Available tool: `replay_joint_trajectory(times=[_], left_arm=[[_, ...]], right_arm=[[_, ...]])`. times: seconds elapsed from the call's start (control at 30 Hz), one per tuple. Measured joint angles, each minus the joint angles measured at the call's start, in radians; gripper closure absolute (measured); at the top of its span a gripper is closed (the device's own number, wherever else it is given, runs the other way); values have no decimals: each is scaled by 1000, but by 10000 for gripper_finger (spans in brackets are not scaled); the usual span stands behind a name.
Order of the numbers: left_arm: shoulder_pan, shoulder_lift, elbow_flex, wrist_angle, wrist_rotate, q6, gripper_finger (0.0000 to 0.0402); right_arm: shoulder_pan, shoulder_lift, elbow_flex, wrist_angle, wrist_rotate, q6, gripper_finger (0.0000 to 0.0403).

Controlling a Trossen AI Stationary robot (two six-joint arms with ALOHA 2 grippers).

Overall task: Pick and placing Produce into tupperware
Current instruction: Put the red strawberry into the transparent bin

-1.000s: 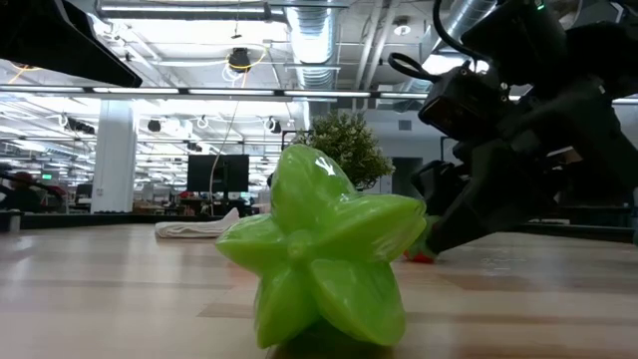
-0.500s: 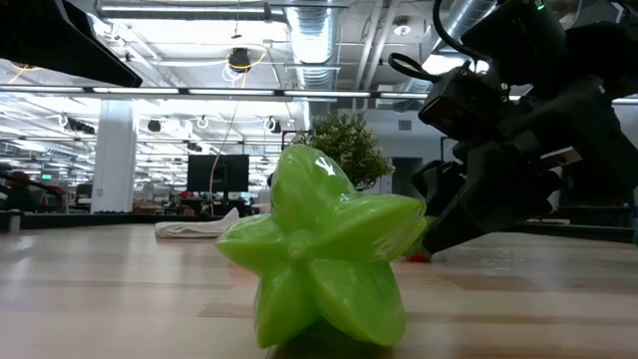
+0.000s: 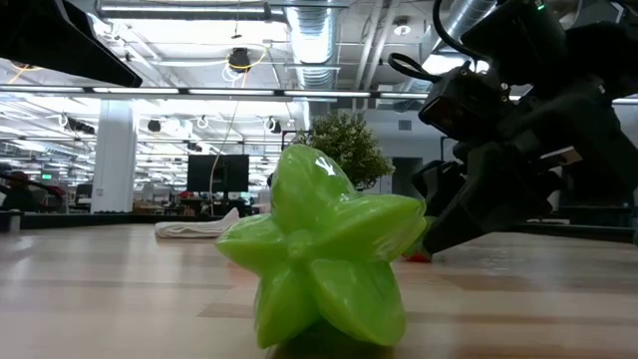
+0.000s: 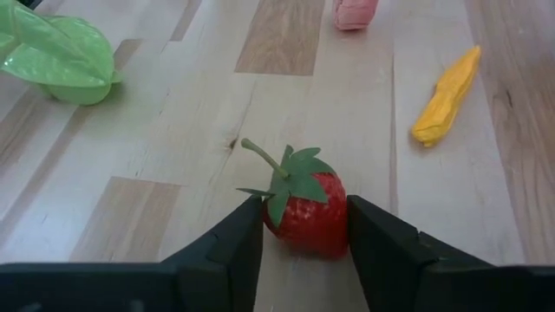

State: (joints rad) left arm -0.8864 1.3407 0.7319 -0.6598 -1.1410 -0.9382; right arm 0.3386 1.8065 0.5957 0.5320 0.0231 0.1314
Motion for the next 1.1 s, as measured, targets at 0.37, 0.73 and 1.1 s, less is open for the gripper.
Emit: replay_joint_trajectory(times=[0.37, 0.73, 1.1], left_arm=[[0, 0, 0, 0, 0, 0, 147], [0, 0, 0, 5, 0, 0, 147], [0, 0, 0, 7, 0, 0, 147]], right_arm=[[0, 0, 0, -20, -1, 28, 217], [0, 0, 0, -22, -1, 34, 225], [0, 0, 0, -23, 0, 36, 251]])
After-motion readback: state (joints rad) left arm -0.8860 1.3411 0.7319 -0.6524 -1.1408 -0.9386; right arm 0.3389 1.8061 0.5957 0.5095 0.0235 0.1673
